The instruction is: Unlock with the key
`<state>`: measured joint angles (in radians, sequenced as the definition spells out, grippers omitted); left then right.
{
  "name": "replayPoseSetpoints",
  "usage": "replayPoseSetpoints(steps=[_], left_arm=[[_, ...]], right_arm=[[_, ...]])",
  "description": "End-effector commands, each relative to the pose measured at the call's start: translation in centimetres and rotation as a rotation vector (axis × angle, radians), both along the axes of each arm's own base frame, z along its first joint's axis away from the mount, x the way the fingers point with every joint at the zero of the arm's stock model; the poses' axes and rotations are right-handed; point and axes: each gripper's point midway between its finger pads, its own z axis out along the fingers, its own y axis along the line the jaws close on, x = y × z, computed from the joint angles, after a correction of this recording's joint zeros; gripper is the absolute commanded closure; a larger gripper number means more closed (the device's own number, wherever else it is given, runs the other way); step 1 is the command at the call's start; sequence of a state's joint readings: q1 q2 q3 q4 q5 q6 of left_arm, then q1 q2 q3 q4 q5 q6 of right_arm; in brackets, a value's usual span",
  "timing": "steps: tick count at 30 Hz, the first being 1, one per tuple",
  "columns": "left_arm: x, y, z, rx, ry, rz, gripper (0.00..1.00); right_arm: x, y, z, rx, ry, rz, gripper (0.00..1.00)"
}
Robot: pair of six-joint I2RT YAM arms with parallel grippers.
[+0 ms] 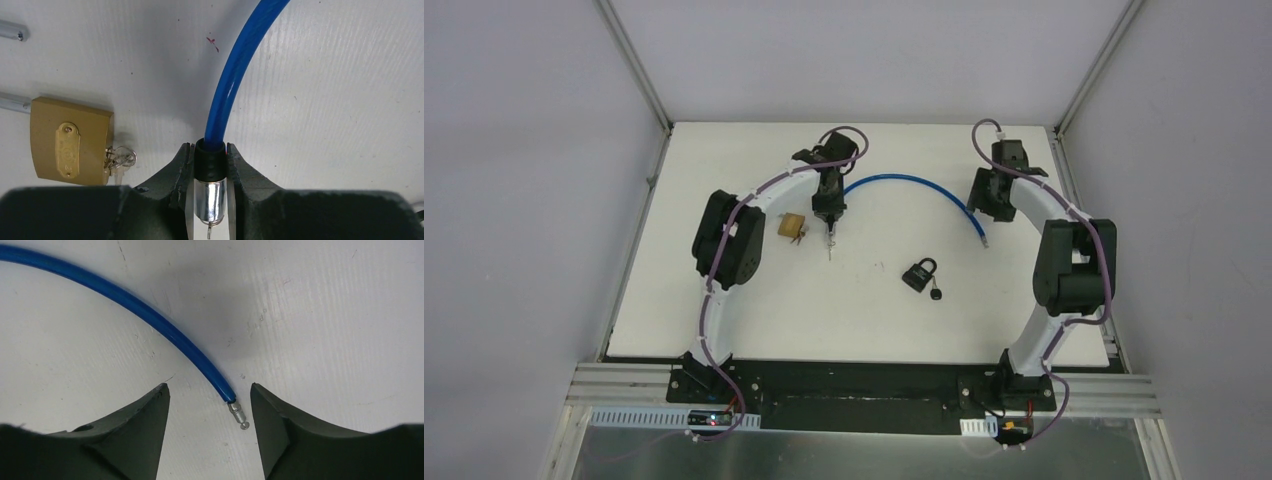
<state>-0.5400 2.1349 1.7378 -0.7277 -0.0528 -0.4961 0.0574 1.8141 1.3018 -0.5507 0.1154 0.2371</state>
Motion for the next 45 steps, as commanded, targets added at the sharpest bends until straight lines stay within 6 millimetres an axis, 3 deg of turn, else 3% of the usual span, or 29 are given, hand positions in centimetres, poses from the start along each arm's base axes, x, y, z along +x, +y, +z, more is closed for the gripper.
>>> replayPoseSetpoints(steps=[1,4,7,9,11,13,14,19,25,31,45], left_arm=[[1.6,-0.4,1.9,-0.014,-0.054,-0.046,0.76],[1.3,-1.1,2.8,-0.062,-0.043,-0.081,0.59],[1.3,-1.1,4.7,-0.094,-0.063,-0.09,0.37],[1.4,-0.5,6.3,-0.104,-0.085,-0.078,0.24],[1.3,0.1,7.8,-0.114,-0.108,-0.068,0.18],[0.8,0.6,9.4,-0.129,-0.128,-0.071,0.03],[0.3,0.7,10.0,-0.137,-0.133,-0.077,0.01],[-2.9,1.0,13.2,-0.218,-0.144,-0.102,0.01],[-7.0,2.9,13.9,-0.256,-0.151,-0.081,0.03],[-9.3,2.7,13.3,-0.343,-0.142,-0.077,0.06],[-11.0,2.1,11.2,-0.423,-0.07,-0.039,0.1]], right_arm=[[0.2,-0.9,3.5,-0.031,-0.053,-0.043,0.36],[-1.3,-0.1,4.9,0.024,-0.056,-0.069,0.34],[-3.6,2.0,5.6,0.101,-0.047,-0.063,0.34],[-5.6,3.6,5.5,0.129,-0.024,-0.056,0.35],[-7.7,4.9,5.1,0.139,0.011,-0.066,0.35],[-9.8,6.2,4.6,0.147,0.04,-0.07,0.37],[-10.8,6.8,4.2,0.139,0.06,-0.072,0.37],[-15.7,9.4,1.2,0.114,0.155,-0.082,0.4],[-18.5,10.8,-0.4,0.065,0.22,-0.053,0.5],[-18.9,11.5,-2.2,0.02,0.26,-0.016,0.53],[-18.1,12.6,-4.3,0.011,0.295,0.068,0.57]])
